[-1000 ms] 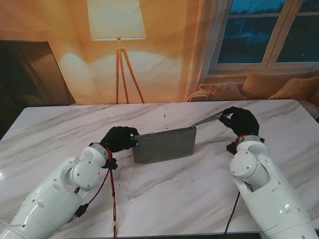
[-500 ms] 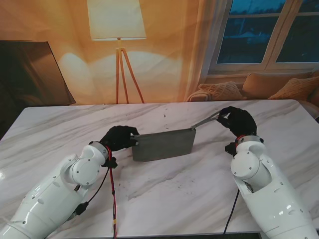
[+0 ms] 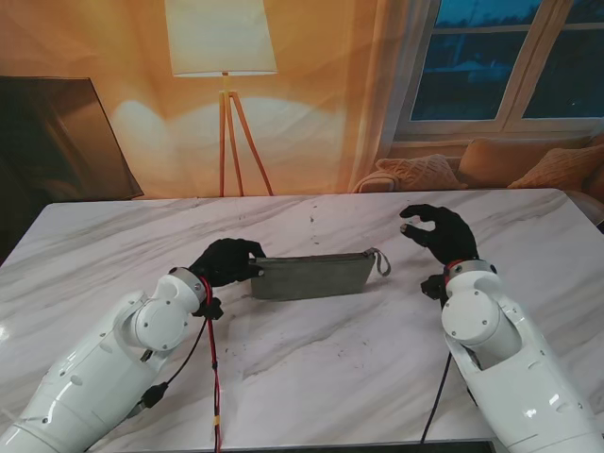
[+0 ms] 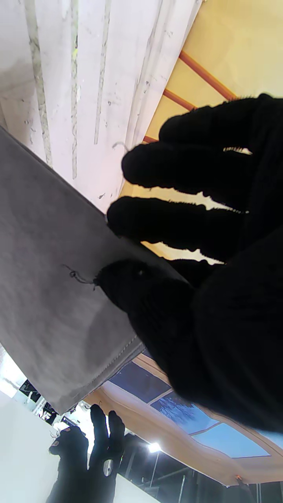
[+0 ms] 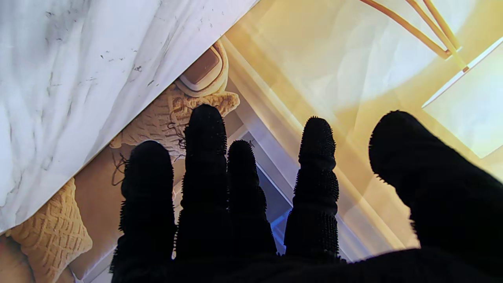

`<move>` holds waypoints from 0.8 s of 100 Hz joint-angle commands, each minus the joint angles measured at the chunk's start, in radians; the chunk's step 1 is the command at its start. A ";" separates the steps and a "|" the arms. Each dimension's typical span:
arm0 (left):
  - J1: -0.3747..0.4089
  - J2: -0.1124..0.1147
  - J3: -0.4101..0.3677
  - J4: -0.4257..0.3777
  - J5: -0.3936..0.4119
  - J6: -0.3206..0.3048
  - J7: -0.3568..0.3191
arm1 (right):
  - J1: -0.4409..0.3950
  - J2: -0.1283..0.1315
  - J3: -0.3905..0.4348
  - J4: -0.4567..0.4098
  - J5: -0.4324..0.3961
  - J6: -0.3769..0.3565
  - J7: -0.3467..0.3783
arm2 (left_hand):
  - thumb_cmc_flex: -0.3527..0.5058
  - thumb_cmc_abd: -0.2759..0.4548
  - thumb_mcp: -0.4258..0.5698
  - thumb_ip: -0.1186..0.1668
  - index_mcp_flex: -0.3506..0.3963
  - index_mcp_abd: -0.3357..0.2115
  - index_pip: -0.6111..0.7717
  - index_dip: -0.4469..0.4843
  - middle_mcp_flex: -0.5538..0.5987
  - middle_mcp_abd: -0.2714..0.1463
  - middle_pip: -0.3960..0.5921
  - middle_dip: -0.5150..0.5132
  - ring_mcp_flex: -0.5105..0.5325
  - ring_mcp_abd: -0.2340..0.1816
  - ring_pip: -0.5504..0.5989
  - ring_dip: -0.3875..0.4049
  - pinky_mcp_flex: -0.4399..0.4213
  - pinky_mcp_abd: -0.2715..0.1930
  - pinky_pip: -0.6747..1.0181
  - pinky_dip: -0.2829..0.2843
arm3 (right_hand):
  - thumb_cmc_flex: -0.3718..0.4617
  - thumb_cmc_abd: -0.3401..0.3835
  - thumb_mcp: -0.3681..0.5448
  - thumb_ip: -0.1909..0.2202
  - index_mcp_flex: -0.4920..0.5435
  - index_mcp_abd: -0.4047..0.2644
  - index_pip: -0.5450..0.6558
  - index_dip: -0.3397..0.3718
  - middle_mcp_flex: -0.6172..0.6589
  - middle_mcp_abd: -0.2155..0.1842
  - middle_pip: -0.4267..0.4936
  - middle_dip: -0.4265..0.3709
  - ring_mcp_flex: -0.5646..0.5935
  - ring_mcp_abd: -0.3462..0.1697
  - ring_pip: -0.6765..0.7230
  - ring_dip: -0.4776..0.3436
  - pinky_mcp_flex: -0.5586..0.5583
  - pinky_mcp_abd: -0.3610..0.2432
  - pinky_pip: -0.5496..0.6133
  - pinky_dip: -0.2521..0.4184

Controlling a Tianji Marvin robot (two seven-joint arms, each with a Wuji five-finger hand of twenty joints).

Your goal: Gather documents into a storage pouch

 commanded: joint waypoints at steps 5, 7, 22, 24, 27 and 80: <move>0.008 -0.004 -0.004 -0.008 0.004 0.006 -0.005 | -0.014 0.000 0.006 -0.017 -0.014 -0.008 0.004 | 0.076 0.055 0.021 0.034 0.010 -0.069 0.100 -0.011 -0.014 -0.021 0.006 -0.014 -0.023 0.001 0.000 -0.010 -0.012 -0.049 0.018 0.001 | 0.008 -0.024 0.019 0.020 -0.044 -0.013 -0.015 -0.003 -0.047 -0.020 -0.003 -0.010 -0.019 -0.030 -0.008 -0.002 -0.008 -0.016 -0.015 0.027; 0.009 -0.004 -0.004 -0.008 0.001 0.009 -0.007 | -0.016 0.000 0.006 -0.018 -0.015 -0.008 0.003 | 0.075 0.052 0.025 0.036 0.007 -0.064 0.111 -0.006 -0.012 -0.022 0.017 -0.009 -0.019 0.000 0.009 -0.006 -0.010 -0.050 0.019 0.001 | 0.007 -0.024 0.018 0.020 -0.045 -0.012 -0.015 -0.003 -0.046 -0.020 -0.002 -0.010 -0.018 -0.030 -0.008 -0.001 -0.008 -0.017 -0.016 0.028; 0.018 -0.014 -0.013 -0.021 -0.081 0.040 -0.017 | -0.025 0.000 0.004 -0.023 -0.015 -0.006 0.003 | 0.059 0.038 0.077 0.059 0.016 -0.044 0.138 0.030 -0.012 0.006 0.072 0.027 -0.023 0.024 0.050 0.025 -0.022 -0.050 0.020 0.004 | 0.005 -0.021 0.014 0.021 -0.047 0.002 -0.010 -0.002 -0.046 -0.017 0.004 -0.013 -0.018 -0.029 -0.007 0.004 -0.007 -0.025 -0.021 0.034; 0.019 -0.015 -0.015 -0.024 -0.087 0.042 -0.018 | -0.025 -0.001 0.003 -0.023 -0.015 -0.005 0.002 | 0.059 0.039 0.078 0.060 0.017 -0.045 0.139 0.033 -0.012 0.007 0.074 0.028 -0.023 0.025 0.052 0.027 -0.022 -0.050 0.020 0.004 | 0.005 -0.022 0.014 0.021 -0.047 0.003 -0.009 -0.001 -0.045 -0.016 0.005 -0.013 -0.017 -0.028 -0.006 0.005 -0.007 -0.025 -0.021 0.035; 0.021 -0.015 -0.018 -0.028 -0.094 0.043 -0.023 | -0.026 -0.001 0.002 -0.022 -0.014 -0.004 0.001 | 0.055 0.041 0.081 0.063 0.016 -0.049 0.137 0.046 -0.014 0.006 0.082 0.036 -0.023 0.024 0.057 0.034 -0.022 -0.050 0.020 0.005 | 0.005 -0.021 0.013 0.022 -0.047 0.004 -0.008 -0.001 -0.044 -0.015 0.005 -0.013 -0.016 -0.027 -0.006 0.006 -0.007 -0.026 -0.022 0.036; 0.105 -0.007 -0.103 -0.182 -0.238 0.094 -0.101 | -0.037 -0.006 -0.010 -0.019 0.001 0.039 -0.005 | 0.030 0.019 0.135 0.084 0.027 -0.026 0.129 0.113 0.012 0.018 0.137 0.057 0.016 0.039 0.107 0.082 0.006 -0.043 0.035 0.022 | 0.008 -0.017 0.020 0.024 -0.042 0.025 0.005 0.002 -0.045 -0.002 0.018 -0.018 -0.010 -0.023 0.007 0.012 -0.007 -0.038 -0.022 0.051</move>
